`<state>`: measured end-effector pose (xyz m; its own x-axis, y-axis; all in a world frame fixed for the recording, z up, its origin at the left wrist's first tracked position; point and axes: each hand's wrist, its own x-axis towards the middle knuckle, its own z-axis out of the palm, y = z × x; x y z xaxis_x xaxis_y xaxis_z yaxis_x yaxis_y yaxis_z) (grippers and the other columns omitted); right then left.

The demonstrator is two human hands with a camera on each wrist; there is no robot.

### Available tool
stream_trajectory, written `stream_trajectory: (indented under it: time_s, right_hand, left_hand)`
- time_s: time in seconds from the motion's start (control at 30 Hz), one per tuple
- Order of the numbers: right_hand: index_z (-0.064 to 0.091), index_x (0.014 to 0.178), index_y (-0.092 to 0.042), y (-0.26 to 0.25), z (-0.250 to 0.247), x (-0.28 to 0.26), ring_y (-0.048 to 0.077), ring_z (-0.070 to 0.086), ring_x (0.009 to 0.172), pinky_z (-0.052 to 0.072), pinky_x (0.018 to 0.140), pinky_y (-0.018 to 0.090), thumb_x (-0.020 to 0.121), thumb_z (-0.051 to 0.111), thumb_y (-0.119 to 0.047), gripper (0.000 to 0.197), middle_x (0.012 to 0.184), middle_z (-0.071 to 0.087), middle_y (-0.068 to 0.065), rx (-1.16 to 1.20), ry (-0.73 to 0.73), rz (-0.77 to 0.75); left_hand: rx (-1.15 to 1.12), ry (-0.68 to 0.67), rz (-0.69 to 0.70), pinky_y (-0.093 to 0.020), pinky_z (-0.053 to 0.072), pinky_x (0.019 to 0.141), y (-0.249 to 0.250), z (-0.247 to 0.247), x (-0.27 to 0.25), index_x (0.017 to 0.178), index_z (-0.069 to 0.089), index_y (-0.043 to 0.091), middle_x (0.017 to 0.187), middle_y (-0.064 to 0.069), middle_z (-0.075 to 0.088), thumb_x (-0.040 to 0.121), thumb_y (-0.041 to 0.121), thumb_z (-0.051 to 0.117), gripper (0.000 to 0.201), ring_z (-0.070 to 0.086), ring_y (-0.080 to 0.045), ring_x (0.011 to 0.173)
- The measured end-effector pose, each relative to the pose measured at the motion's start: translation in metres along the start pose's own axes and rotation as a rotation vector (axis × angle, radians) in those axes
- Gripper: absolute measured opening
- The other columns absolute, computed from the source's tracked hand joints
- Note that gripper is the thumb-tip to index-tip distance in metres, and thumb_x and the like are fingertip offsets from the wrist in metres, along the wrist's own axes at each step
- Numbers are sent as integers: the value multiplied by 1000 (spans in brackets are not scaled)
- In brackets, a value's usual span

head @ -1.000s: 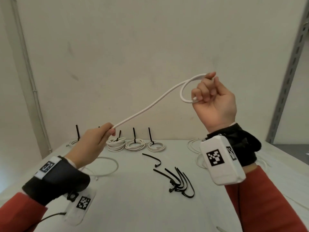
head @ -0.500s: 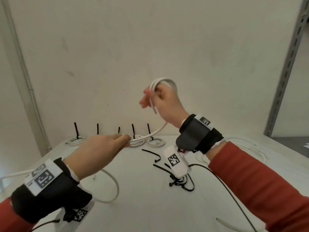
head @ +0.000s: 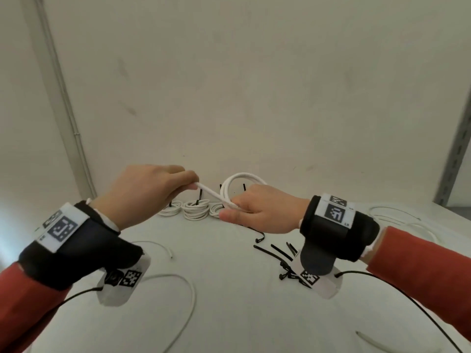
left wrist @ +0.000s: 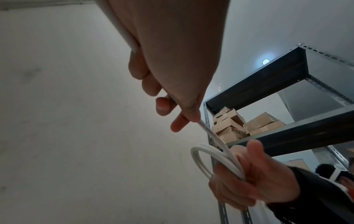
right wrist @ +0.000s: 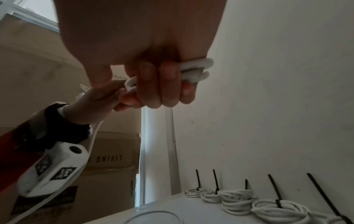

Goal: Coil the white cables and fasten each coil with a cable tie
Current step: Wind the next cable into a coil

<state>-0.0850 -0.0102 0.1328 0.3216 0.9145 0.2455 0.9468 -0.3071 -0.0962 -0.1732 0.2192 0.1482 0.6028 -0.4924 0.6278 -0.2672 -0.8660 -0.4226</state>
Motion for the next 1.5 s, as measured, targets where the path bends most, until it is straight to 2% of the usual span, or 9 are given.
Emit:
stream_trajectory:
  time_s: [0.1,0.2,0.37,0.6,0.77,0.97,1.2,1.37,1.5]
  right_hand:
    - [32,55,-21,-3,-9,-1,12,36,48,27,53,23,97,29,-47,49,47,35,-6,133,37,-31]
    - [37,49,-18,3,-20,-4,6,28,39,27,47,15,100,29,-38,55,42,35,-8,587,91,-28]
    - [37,48,-24,17,-34,-11,8,12,35,9,47,32,92,31,-49,51,38,18,-11,1325,162,-72]
    - [32,53,-23,39,-54,-25,15,11,35,25,44,26,95,31,-39,45,39,14,-6,1844,411,-270]
    - [46,58,-13,59,-59,-31,15,16,37,29,46,28,95,35,-24,40,40,21,-2,2152,640,-484]
    - [48,68,-16,64,-61,-15,12,32,44,35,55,26,96,35,-21,32,49,35,-4,2055,966,-369]
    - [44,78,-14,71,-39,16,14,51,49,41,62,26,105,28,-24,33,53,48,-4,1834,1011,18]
    - [43,76,-9,55,-9,32,17,52,46,47,51,29,104,32,-13,31,57,52,5,1339,850,278]
    - [46,80,-12,41,16,30,17,58,54,51,62,34,102,39,-16,24,64,61,1,659,523,286]
  left_hand:
    - [-60,-2,-25,-29,40,38,-2,0,3,97,51,29,72,7,60,97,53,19,40,50,-23,48]
    - [-202,31,-93,-34,43,46,-4,5,4,98,50,32,68,7,56,96,55,21,37,46,-19,51]
    - [-456,130,-317,-20,34,53,-23,15,2,82,52,37,59,-5,50,92,49,29,28,45,-19,58]
    - [-566,122,-421,-10,33,54,-36,46,-5,79,52,28,56,3,46,89,55,27,38,47,-3,53]
    - [-242,-43,-386,-30,38,49,-28,70,-16,87,51,30,53,7,45,87,64,15,49,44,-15,47]
    - [17,-91,-148,-24,35,29,6,80,-22,91,48,28,61,11,60,98,54,8,49,54,-15,38]
    - [94,-62,-1,-18,18,35,33,61,-18,83,61,22,56,12,58,101,43,4,63,48,-15,34]
    - [81,-88,1,-22,28,32,33,52,-13,85,61,21,60,9,63,101,45,6,63,51,-18,37]
    - [62,-37,24,-24,30,31,29,43,-10,89,62,20,61,7,62,101,45,16,54,50,-20,37]
